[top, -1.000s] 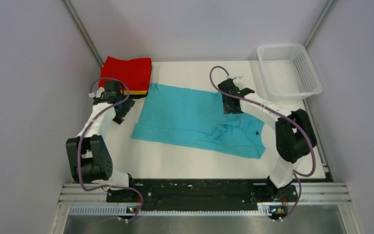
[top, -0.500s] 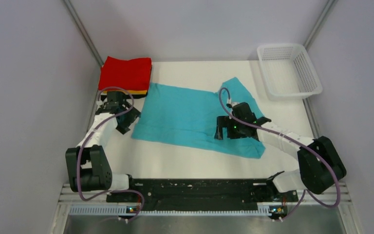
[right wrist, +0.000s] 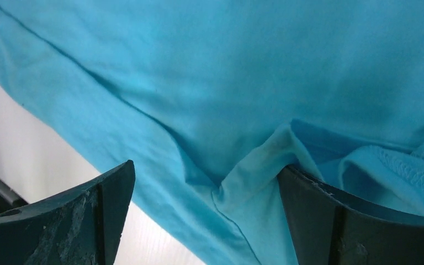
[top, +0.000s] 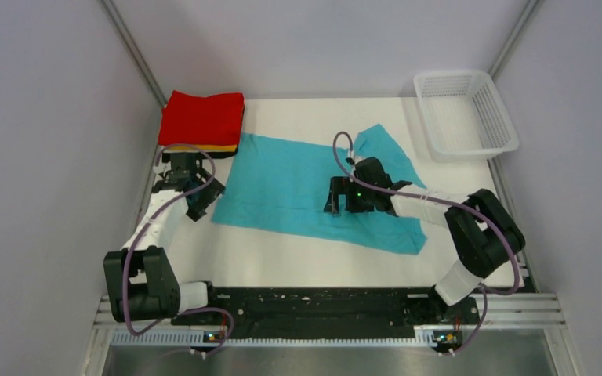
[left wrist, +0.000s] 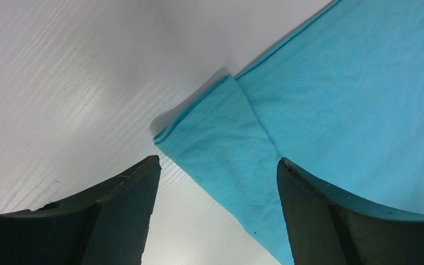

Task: Fold and stack the t-shirts
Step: Fold the flattened tshirt in 1/3 of the way

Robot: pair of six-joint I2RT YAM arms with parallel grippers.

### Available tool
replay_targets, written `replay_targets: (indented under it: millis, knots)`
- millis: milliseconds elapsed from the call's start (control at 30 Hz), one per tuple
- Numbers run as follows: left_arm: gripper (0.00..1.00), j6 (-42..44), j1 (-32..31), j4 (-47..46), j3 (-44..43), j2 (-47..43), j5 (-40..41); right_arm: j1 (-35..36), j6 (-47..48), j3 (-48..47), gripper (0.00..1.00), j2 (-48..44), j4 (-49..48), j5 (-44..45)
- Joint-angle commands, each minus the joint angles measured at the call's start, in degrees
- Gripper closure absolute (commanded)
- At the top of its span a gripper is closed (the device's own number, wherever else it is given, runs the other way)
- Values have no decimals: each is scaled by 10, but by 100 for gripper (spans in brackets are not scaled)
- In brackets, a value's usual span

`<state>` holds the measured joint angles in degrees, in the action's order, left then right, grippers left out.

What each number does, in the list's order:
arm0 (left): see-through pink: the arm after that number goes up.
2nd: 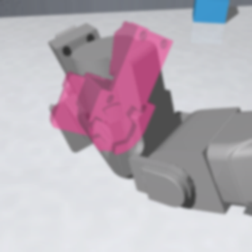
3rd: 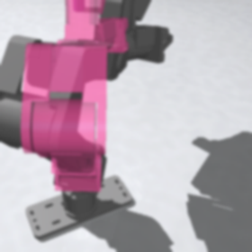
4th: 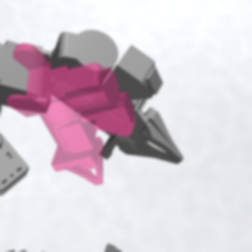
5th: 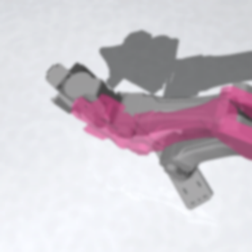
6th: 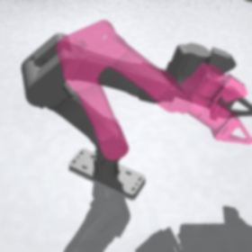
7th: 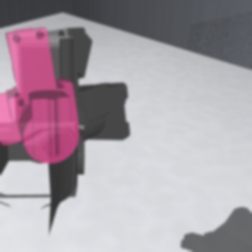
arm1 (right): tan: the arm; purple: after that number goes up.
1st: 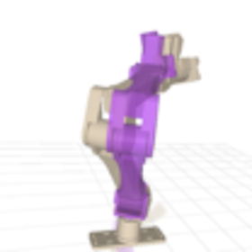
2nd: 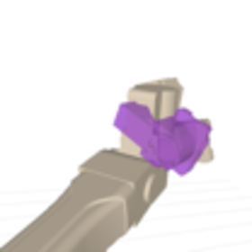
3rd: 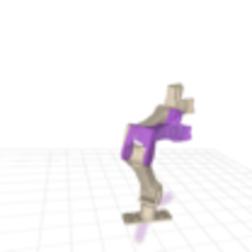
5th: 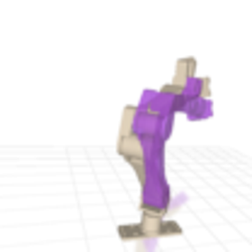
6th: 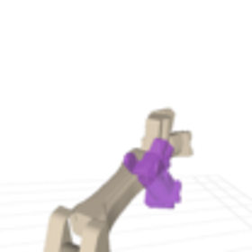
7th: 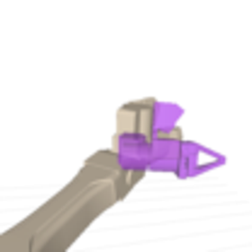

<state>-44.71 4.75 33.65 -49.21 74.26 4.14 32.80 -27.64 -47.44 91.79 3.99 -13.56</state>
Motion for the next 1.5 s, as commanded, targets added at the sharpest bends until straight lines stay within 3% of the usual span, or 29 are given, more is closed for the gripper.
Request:
replay_targets:
  millis: [0,67,233,533,767,900,1033,1133,1300,1467]
  knots:
    - [18,11,-2,-5,7,-19,2,27,-14,-46,1,23,-69,87]
    - [18,11,-1,-7,9,-22,-4,39,-22,-60,1,38,-98,116]
    - [18,14,-1,-3,4,-25,-6,50,-38,-106,1,78,-126,87]
    - [18,19,-3,-5,-11,-17,-21,57,10,-190,1,69,126,270]
    - [18,16,-25,-39,-38,5,-67,57,-18,-53,1,-56,152,248]
    - [17,16,-97,-67,-81,58,-74,51,-5,40,1,-136,102,216]
    - [18,15,-131,-115,-117,133,-113,14,-20,80,1,-138,63,133]
    - [18,15,-135,-111,-133,183,-118,2,-25,104,1,-145,61,123]
    - [18,21,-135,-110,-107,227,-88,-59,-28,161,1,-190,84,96]
    - [19,17,-135,-115,-70,242,-89,-75,-45,208,1,-239,133,89]
